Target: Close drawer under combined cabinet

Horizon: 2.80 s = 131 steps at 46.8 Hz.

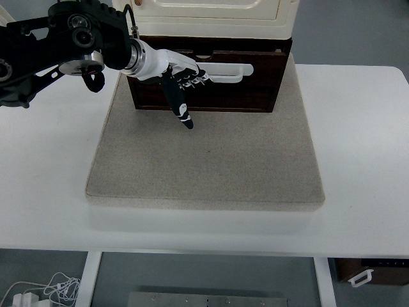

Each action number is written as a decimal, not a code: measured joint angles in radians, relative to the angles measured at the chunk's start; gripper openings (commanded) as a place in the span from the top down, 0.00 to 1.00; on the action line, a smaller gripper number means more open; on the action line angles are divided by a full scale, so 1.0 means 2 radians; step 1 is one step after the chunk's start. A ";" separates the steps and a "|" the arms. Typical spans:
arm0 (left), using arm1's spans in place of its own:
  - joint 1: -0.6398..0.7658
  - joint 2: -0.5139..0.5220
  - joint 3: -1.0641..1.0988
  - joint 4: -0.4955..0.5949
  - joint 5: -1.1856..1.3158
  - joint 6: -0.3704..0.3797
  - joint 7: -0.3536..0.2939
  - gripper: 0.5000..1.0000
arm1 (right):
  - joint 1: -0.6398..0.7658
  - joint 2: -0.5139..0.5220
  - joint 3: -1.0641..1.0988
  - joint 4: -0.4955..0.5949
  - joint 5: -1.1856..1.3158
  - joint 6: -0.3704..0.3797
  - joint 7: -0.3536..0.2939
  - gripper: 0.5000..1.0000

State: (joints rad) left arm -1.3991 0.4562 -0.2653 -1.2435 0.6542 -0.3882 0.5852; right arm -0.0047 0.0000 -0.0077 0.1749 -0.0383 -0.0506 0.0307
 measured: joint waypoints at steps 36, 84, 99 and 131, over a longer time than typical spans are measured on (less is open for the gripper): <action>-0.002 -0.013 0.001 0.033 0.012 0.032 -0.001 0.00 | 0.000 0.000 0.000 0.000 0.000 0.000 0.000 0.10; 0.030 -0.021 -0.162 0.017 -0.059 -0.071 -0.018 0.00 | 0.000 0.000 0.000 0.000 0.000 0.000 0.000 0.10; 0.037 -0.020 -0.305 0.046 -0.109 -0.095 -0.084 0.00 | 0.000 0.000 0.000 0.000 0.000 0.000 0.000 0.10; 0.037 0.006 -0.560 0.211 -0.122 -0.041 -0.215 0.00 | 0.000 0.000 0.000 0.000 0.000 0.000 0.000 0.10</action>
State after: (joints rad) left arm -1.3257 0.4685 -1.3858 -0.8209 0.4104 -0.4706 0.1542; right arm -0.0049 0.0000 -0.0077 0.1749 -0.0384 -0.0506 0.0308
